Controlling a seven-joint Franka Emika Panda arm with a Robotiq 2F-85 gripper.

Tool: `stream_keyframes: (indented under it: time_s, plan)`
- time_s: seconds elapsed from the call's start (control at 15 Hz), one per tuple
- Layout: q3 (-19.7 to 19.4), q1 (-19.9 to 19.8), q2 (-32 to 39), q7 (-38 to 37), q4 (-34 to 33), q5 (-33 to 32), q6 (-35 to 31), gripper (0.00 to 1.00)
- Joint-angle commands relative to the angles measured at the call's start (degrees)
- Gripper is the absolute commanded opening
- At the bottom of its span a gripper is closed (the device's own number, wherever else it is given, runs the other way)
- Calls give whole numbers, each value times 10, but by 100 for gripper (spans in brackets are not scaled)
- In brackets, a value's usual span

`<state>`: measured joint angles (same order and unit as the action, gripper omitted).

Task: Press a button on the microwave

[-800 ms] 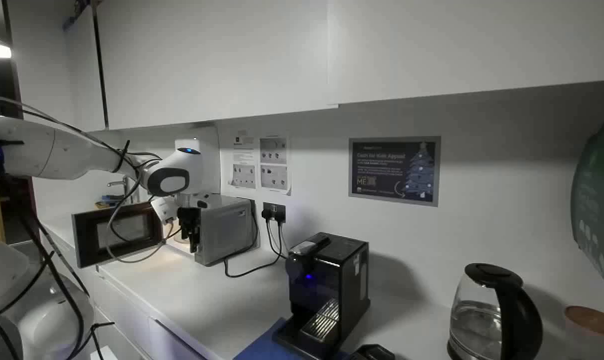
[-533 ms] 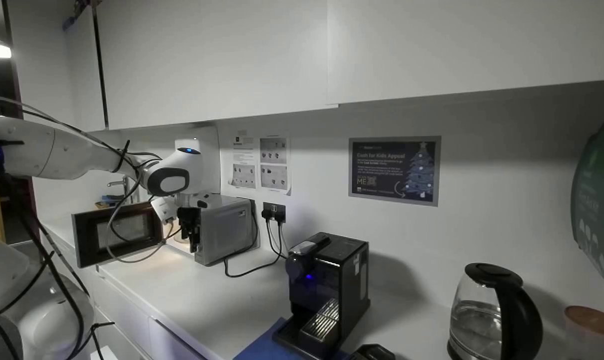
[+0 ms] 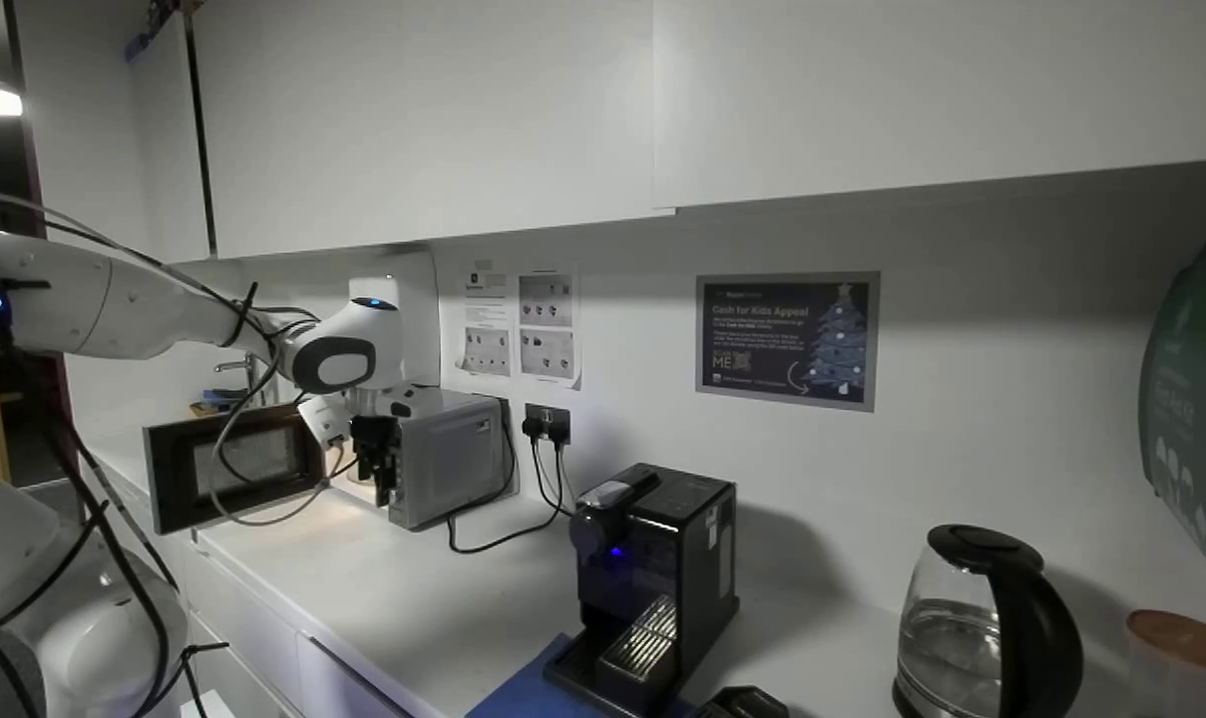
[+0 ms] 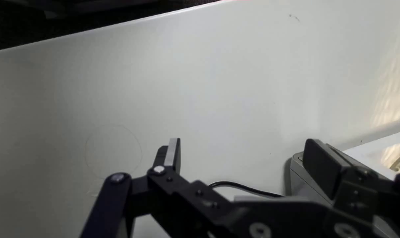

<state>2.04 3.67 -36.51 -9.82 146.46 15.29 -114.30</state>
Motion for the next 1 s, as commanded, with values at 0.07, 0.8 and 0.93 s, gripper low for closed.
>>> stream_keyframes:
  time_s: [0.07, 0.8, 0.93]
  plan:
    - [27, 11, 4, -6, 3, 18, -10, 100]
    - [90, 68, 28, -40, -6, 80, 5, 53]
    - [109, 75, 35, -67, -9, 85, 0, 38]
